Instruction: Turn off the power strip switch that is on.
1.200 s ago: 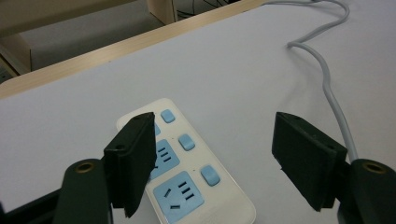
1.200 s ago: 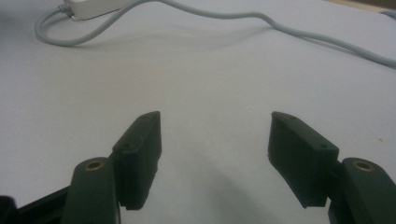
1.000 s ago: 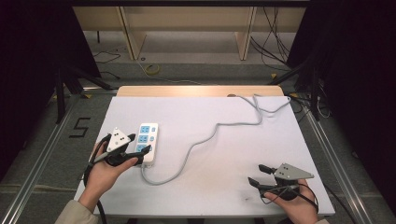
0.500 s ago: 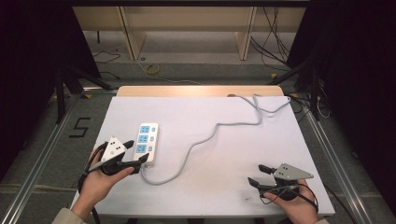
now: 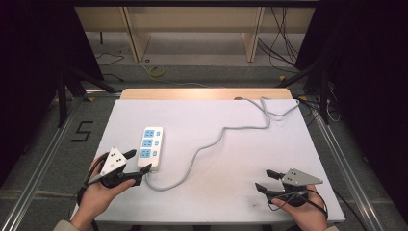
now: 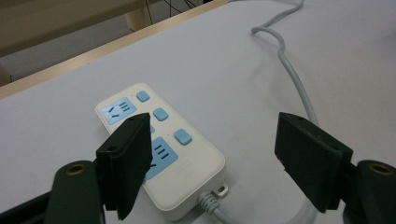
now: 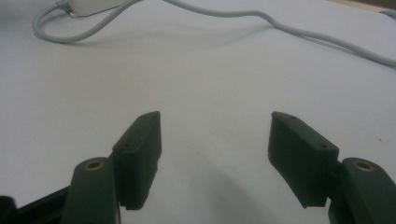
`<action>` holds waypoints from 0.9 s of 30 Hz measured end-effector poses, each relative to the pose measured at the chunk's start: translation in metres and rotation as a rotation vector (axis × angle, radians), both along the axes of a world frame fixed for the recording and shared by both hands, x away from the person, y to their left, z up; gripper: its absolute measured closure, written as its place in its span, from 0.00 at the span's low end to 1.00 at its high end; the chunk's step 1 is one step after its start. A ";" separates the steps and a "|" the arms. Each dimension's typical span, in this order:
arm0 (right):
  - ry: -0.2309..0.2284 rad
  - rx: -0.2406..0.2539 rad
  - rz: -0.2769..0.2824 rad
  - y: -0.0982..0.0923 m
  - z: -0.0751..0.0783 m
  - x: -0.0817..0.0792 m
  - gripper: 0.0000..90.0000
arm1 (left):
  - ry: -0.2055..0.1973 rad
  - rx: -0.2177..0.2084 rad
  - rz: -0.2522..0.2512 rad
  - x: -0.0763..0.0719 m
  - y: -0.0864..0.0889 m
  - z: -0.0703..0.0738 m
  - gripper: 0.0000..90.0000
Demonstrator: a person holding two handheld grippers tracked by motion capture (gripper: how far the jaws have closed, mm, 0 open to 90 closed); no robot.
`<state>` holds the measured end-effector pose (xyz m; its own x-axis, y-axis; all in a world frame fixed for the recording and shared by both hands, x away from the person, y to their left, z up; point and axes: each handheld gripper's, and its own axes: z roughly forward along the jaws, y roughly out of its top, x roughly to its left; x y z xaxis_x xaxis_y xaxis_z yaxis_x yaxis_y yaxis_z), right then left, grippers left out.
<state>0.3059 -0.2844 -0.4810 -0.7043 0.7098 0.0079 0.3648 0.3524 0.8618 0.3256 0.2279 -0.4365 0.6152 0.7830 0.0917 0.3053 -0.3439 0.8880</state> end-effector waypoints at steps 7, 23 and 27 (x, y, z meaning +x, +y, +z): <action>-0.001 0.002 0.003 0.000 0.000 0.000 0.40 | 0.004 -0.010 -0.022 -0.005 0.002 -0.007 0.28; -0.001 0.007 0.004 0.000 0.000 0.000 0.40 | 0.049 -0.023 -0.021 -0.013 0.006 -0.026 0.18; -0.001 0.011 0.005 0.000 0.000 0.000 0.40 | 0.057 0.000 -0.019 -0.015 0.005 -0.030 0.16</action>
<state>0.3056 -0.2846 -0.4807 -0.7081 0.7060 0.0150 0.3621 0.3448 0.8660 0.3106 0.2331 -0.4664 0.6344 0.7710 0.0556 0.3491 -0.3499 0.8693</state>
